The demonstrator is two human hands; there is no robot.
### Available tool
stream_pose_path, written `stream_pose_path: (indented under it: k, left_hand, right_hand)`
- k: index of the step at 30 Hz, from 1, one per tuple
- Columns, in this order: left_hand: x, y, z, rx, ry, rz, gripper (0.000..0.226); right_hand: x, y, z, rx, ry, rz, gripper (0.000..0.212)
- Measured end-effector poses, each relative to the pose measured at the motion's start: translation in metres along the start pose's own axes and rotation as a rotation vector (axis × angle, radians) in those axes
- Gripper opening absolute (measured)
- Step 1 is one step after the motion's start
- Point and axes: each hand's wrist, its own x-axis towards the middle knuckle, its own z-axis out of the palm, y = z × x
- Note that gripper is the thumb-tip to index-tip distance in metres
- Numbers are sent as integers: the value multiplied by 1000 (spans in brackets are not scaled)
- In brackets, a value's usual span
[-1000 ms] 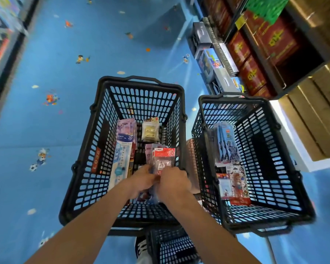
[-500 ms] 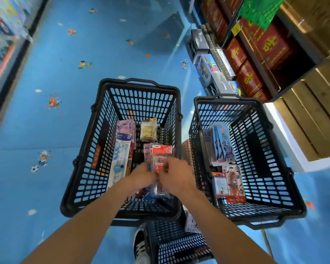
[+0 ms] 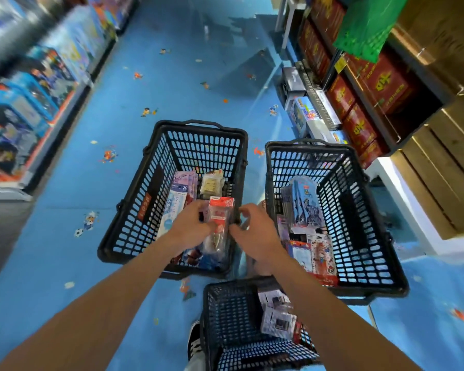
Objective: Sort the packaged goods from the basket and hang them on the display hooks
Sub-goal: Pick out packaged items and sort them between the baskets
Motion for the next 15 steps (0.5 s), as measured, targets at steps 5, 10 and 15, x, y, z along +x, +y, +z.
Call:
stream_pose_path:
  k: [5,10,15]
  left_hand:
    - [-66,33,33,-45,197,50,20]
    - [-135,58,85,20,44,14,21]
    - [-164,39,144,61,-102,-62,16]
  right_hand:
    - [-54,31,-37,168,-154,-46,19]
    - [-119,79,-72,144,-384,-92,19]
    - [-167,133,-80,-12,-652,20,35]
